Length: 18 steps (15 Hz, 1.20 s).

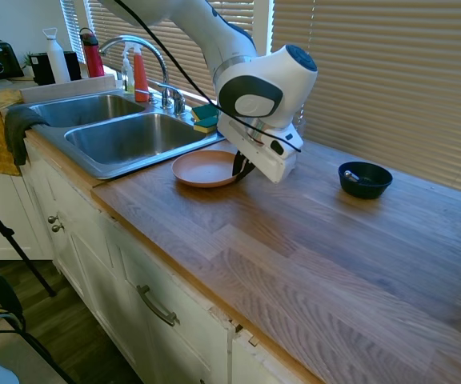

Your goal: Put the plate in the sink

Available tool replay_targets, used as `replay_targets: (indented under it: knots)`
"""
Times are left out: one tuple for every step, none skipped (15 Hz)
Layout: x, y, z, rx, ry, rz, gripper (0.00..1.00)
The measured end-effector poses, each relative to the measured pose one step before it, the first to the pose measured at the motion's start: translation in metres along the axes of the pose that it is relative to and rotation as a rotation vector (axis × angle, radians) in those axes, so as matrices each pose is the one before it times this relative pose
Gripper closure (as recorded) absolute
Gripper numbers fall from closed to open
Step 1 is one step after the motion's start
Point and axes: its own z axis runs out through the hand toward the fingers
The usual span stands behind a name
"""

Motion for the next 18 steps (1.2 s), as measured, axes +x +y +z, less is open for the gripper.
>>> replay_targets:
  knots:
    - [-0.00331,-0.00322,-0.00366,0.00468,-0.00630,-0.00589,1.00]
    - [-0.00431,-0.00464,-0.00565,0.00611,-0.00294,-0.00936,1.00]
    - [-0.00544,-0.00595,-0.00653,0.00797,-0.00268,-0.00986,1.00]
    - [-0.00674,-0.00803,-0.00758,0.00939,0.00272,-0.01048,1.00]
    - [-0.00926,-0.01026,-0.00734,0.00914,0.00370,-0.00691,1.00]
    - [-0.01375,-0.01333,-0.00539,0.00864,0.00187,-0.00426,1.00]
    - [-0.01752,-0.01672,-0.00316,0.00726,0.00159,-0.00406,1.00]
    - [-0.01900,-0.01888,-0.00131,0.00254,0.00486,-0.00673,1.00]
    - [-0.01933,-0.01939,0.00214,-0.00465,0.00099,-0.00848,1.00]
    - [-0.01784,-0.01800,0.00425,-0.00737,0.00465,-0.01040,1.00]
    - [-0.01562,-0.01513,0.00616,-0.00776,0.00224,-0.00804,1.00]
    - [-0.01209,-0.01111,0.00695,-0.00453,-0.00361,-0.00508,1.00]
    - [-0.00712,-0.00703,0.00434,-0.00089,0.00307,0.00154,1.00]
    - [-0.00005,-0.00083,0.00105,-0.00380,0.00215,-0.00216,1.00]
    - [-0.00076,-0.00408,0.00384,-0.00570,0.00249,-0.00783,1.00]
    - [-0.00199,-0.00844,0.00851,-0.00617,0.00065,-0.01580,1.00]
    - [-0.00271,-0.01082,0.01295,-0.00953,-0.00012,-0.01761,1.00]
    - [-0.00328,-0.01243,0.01377,-0.01169,0.00184,-0.01806,1.00]
